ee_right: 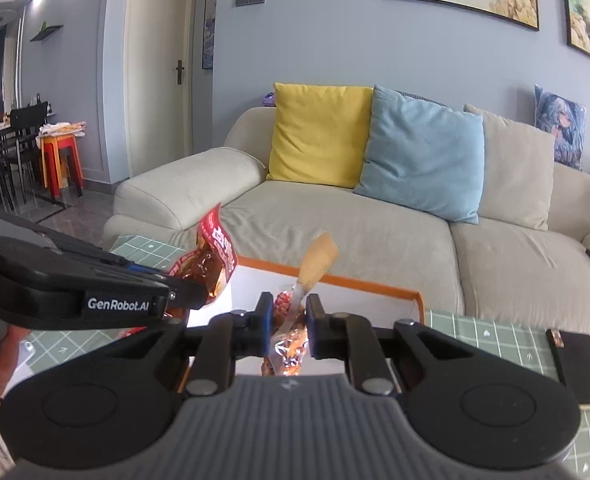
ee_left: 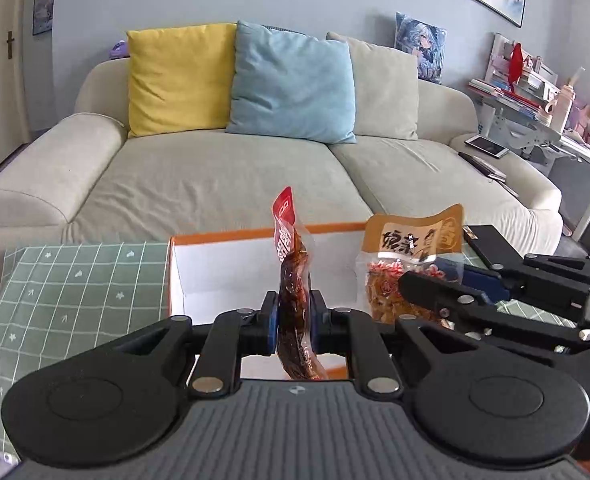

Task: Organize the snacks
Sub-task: 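Lower both held snacks into the orange box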

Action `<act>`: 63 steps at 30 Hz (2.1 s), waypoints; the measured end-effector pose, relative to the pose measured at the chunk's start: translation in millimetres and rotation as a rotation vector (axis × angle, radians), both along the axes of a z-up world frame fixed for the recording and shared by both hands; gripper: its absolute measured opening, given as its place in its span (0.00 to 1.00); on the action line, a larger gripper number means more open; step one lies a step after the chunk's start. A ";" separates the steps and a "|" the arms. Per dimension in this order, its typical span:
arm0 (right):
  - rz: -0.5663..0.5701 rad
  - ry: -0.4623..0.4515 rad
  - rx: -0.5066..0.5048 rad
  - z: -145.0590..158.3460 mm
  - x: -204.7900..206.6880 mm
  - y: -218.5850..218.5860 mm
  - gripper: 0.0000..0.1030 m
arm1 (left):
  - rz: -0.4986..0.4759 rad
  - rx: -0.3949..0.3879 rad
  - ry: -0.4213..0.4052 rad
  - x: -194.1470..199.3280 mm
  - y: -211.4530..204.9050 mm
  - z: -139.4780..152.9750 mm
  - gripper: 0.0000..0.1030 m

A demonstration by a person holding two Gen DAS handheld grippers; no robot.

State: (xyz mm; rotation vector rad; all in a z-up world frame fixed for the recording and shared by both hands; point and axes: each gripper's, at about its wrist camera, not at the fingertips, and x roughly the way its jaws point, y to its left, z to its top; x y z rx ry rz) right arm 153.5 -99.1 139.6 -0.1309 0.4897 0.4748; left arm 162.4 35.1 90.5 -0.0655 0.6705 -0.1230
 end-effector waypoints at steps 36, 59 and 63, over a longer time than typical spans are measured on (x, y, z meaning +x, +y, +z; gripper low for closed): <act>0.074 0.424 0.062 -107.4 132.3 40.6 0.13 | 0.061 0.095 0.276 94.9 29.2 -93.9 0.15; 0.025 0.605 0.059 -144.8 149.1 44.2 0.15 | 0.010 0.218 0.360 100.8 15.1 -122.6 0.19; 0.018 0.606 0.036 -144.1 148.7 46.9 0.16 | 0.007 0.222 0.363 99.2 14.3 -123.2 0.19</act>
